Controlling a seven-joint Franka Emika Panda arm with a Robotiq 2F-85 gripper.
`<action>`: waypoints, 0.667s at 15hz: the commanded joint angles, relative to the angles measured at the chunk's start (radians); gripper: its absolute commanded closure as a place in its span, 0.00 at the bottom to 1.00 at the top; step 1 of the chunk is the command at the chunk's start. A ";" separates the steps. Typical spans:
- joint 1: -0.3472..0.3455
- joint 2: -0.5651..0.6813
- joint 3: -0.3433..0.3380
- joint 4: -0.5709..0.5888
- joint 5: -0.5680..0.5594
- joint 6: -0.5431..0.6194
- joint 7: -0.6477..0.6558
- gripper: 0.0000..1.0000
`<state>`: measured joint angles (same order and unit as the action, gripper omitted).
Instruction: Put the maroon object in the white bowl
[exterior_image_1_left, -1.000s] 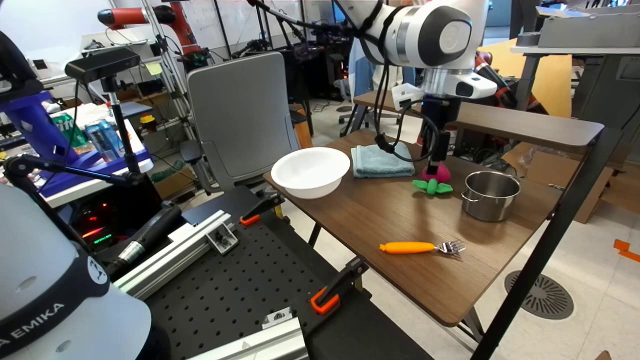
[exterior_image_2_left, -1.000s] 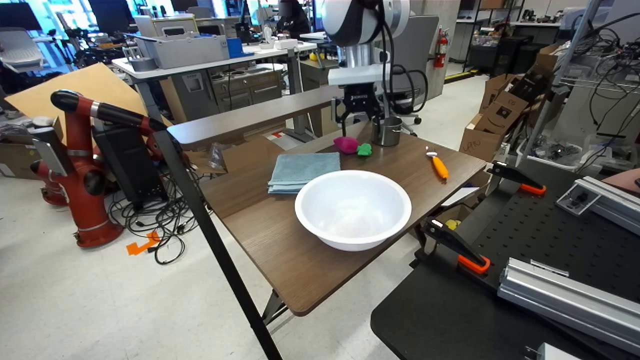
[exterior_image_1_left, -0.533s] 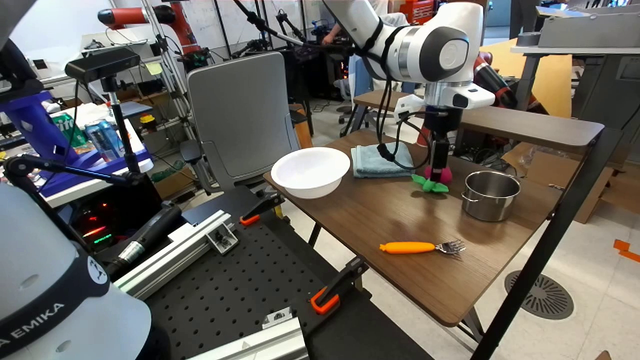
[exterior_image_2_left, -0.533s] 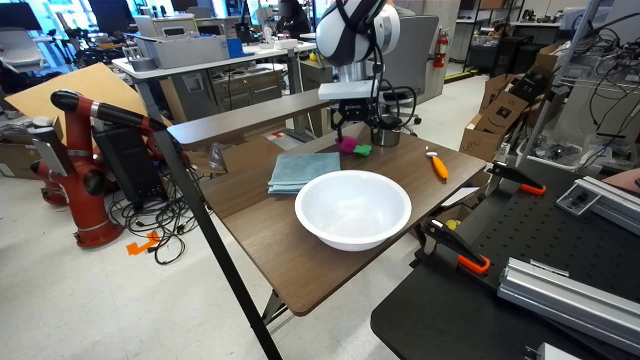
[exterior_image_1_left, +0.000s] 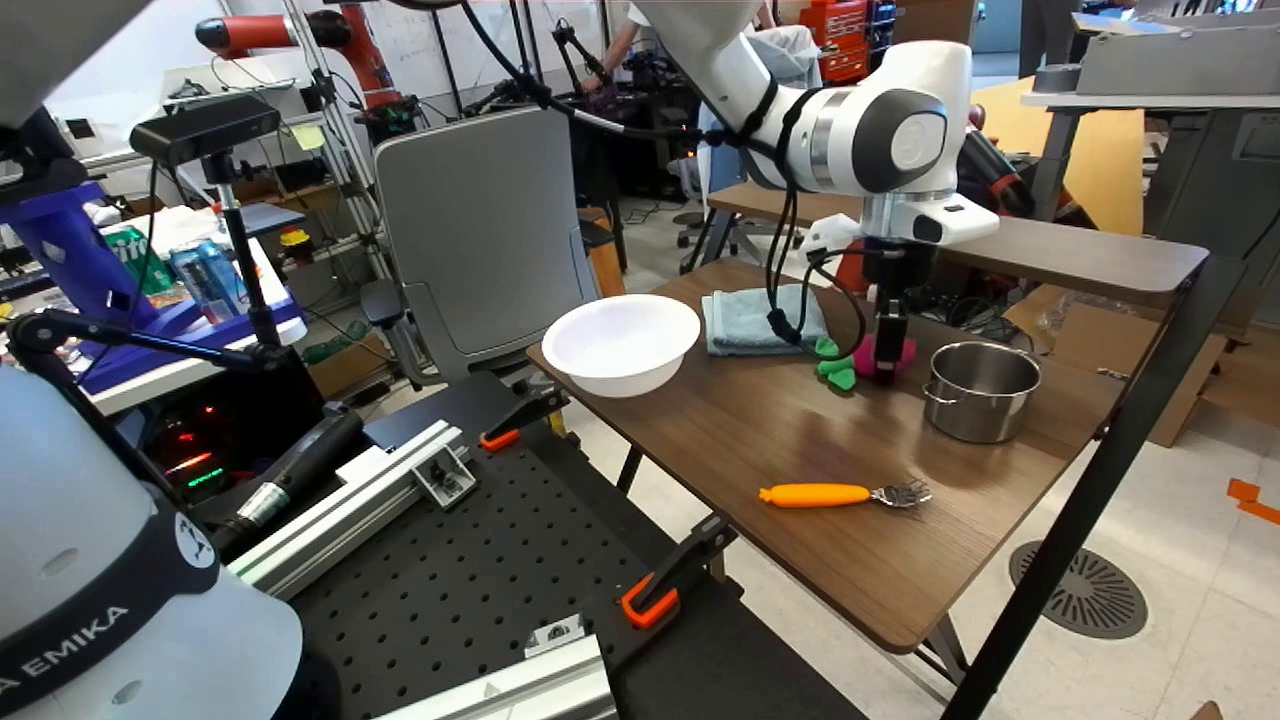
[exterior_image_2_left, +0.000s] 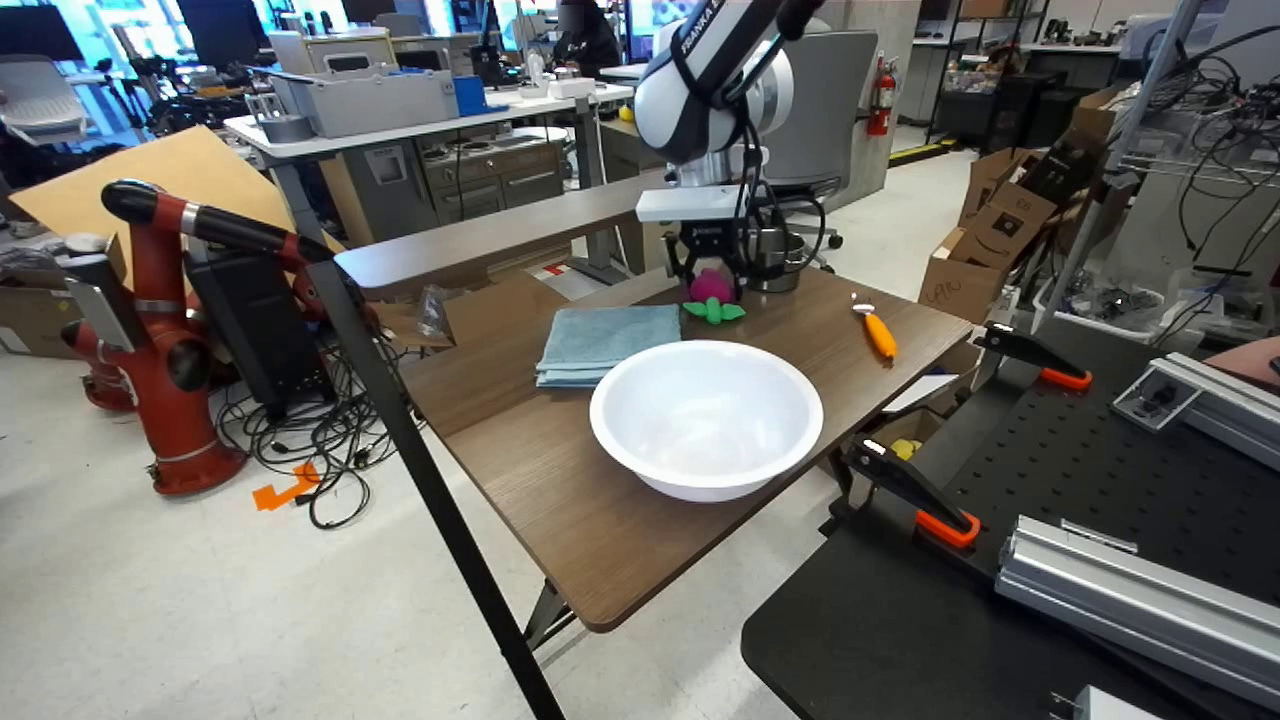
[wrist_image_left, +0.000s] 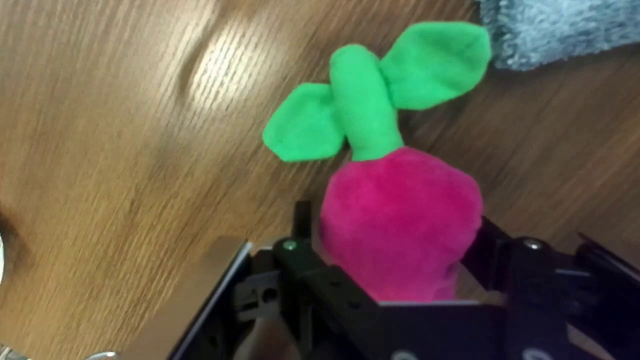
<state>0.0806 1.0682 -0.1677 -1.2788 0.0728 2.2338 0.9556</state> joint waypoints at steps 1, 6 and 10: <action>0.001 0.040 -0.006 0.069 -0.015 -0.038 0.022 0.62; 0.025 -0.026 -0.003 -0.007 -0.029 0.002 0.007 0.97; 0.039 -0.113 0.021 -0.099 -0.024 0.017 -0.042 0.97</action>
<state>0.1121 1.0423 -0.1617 -1.2714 0.0643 2.2332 0.9444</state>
